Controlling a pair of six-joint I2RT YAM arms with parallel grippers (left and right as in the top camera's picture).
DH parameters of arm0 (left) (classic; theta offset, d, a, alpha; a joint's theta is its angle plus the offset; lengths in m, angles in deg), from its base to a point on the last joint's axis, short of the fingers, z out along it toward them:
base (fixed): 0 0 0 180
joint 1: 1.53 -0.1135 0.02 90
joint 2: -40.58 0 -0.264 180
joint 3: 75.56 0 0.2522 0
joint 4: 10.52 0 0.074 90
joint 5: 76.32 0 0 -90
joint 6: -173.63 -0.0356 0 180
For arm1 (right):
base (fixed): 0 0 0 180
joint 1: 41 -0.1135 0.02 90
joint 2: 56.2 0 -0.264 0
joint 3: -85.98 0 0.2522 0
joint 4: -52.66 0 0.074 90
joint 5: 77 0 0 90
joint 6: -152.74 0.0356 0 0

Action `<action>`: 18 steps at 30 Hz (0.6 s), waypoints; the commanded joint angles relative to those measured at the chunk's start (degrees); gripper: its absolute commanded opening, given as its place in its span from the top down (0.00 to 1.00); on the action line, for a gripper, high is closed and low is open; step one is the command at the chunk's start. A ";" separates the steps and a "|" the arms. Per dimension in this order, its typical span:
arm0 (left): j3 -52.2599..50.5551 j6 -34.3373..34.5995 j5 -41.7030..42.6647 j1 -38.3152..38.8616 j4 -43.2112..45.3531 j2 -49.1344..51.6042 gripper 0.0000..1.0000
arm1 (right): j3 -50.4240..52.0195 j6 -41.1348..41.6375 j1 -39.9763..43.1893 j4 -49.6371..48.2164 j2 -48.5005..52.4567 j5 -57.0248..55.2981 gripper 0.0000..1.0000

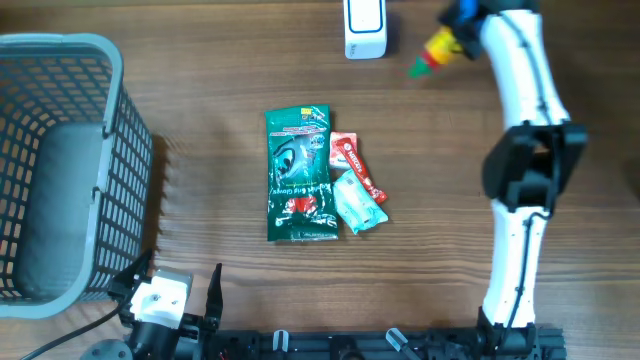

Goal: Scan the item barcode
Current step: 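Place the sauce bottle at the right edge of the table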

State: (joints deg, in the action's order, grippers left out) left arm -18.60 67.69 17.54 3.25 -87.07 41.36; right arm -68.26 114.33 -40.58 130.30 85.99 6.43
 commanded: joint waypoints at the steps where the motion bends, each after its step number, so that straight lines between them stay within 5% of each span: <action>1: -0.15 -0.28 -0.74 0.26 0.15 -0.50 0.00 | 0.52 -5.44 10.36 4.70 -2.89 -1.38 0.67; 15: -0.15 -0.28 -0.74 0.26 0.15 -0.50 0.00 | 17.68 -11.21 40.19 -0.07 -1.79 -10.36 0.59; 18: -0.15 -0.28 -0.74 0.26 0.15 -0.50 0.00 | 16.98 -12.92 42.99 -0.83 -1.88 -10.38 0.45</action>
State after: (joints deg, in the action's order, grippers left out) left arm -18.60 67.69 17.37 3.25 -87.09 41.36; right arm -50.80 103.55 0.58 129.97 85.84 -2.27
